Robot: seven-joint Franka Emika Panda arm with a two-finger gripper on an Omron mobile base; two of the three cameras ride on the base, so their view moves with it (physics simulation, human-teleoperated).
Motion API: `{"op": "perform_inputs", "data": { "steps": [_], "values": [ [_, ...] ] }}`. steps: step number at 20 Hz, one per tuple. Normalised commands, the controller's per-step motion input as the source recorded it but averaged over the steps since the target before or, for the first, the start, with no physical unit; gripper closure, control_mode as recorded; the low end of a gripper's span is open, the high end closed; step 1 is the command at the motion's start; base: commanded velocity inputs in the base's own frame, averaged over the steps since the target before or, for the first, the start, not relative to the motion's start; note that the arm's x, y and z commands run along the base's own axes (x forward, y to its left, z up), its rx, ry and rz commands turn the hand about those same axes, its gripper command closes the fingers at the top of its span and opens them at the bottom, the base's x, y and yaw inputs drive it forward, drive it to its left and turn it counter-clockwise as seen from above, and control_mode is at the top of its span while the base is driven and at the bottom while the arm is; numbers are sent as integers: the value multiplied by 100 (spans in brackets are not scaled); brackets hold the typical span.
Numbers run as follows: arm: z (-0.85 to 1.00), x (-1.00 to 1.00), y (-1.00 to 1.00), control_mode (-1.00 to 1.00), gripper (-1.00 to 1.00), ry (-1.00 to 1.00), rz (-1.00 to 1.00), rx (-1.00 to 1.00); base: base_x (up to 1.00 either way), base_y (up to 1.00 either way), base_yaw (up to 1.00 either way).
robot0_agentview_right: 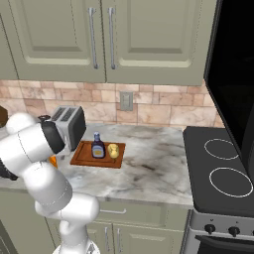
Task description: Retrieve the reheated potato from the microwave, then place the potato, cheese, and condiment on the cutting board.
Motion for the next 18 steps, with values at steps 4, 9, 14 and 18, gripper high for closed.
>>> {"op": "perform_inputs", "data": {
  "steps": [4, 9, 14, 18],
  "values": [
    [-11, -19, 10, -100, -100, 0, 0, 0, 0, 0, 0],
    [-4, -11, 7, -100, -100, -3, -1, 0, 0, 0, 0],
    [-6, -1, 0, -100, 100, -1, -1, 0, 0, 0, 0],
    [-9, 0, -2, -100, 100, 0, 0, 0, 0, 0, 0]
  ]
}}
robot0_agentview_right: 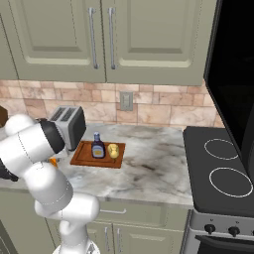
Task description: Retrieve the reheated potato from the microwave, then place the potato, cheese, and condiment on the cutting board.
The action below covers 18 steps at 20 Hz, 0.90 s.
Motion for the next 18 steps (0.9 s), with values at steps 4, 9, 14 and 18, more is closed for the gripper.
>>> {"op": "perform_inputs", "data": {
  "steps": [4, 9, 14, 18],
  "values": [
    [-1, 0, -6, -100, 100, 0, 0, 0, 0, 0, 0],
    [15, -2, -13, -100, 100, 0, 0, 0, 0, 0, 0],
    [33, -4, -20, -100, 100, 3, 0, 0, 0, 0, 0],
    [38, -9, -19, -100, 100, 4, 0, 0, 0, 0, 0]
  ]
}}
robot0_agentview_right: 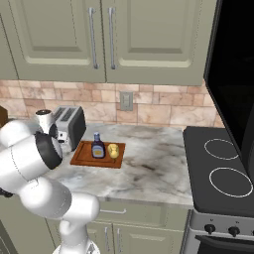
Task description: Retrieve the reheated potato from the microwave, then place the potato, cheese, and condiment on the cutting board.
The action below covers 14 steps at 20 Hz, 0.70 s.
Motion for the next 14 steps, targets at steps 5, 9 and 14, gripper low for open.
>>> {"op": "perform_inputs", "data": {
  "steps": [5, 9, 14],
  "values": [
    [30, -9, -29, -100, 100, 3, 0, 0, 0, 0, 0],
    [16, -1, -38, -100, 100, 0, 0, 0, 0, 0, 0],
    [5, 6, -38, -100, 100, 0, -1, 0, 0, 0, 0]
  ]
}}
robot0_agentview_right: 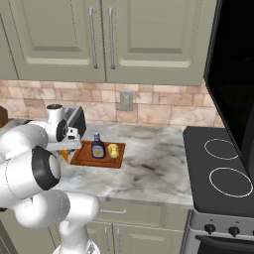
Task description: Retrieve the reheated potato from the microwave, then place the potato, cheese, and condiment on the cutting board.
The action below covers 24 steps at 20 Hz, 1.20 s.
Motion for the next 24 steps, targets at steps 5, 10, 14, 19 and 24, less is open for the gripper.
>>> {"op": "perform_inputs", "data": {
  "steps": [5, 10, 14, 19, 24],
  "values": [
    [0, 21, -31, -100, 100, 0, -9, 0, 0, 0, 0],
    [0, 32, -16, -100, 100, 0, -13, 0, 0, 0, 0],
    [0, 22, -8, -100, 100, -1, -11, 0, 0, 0, 0],
    [0, 18, 0, -100, 100, -8, -9, 0, 0, 0, 0],
    [0, 11, -1, -100, 100, -11, -9, 0, 0, 0, 0]
  ]
}}
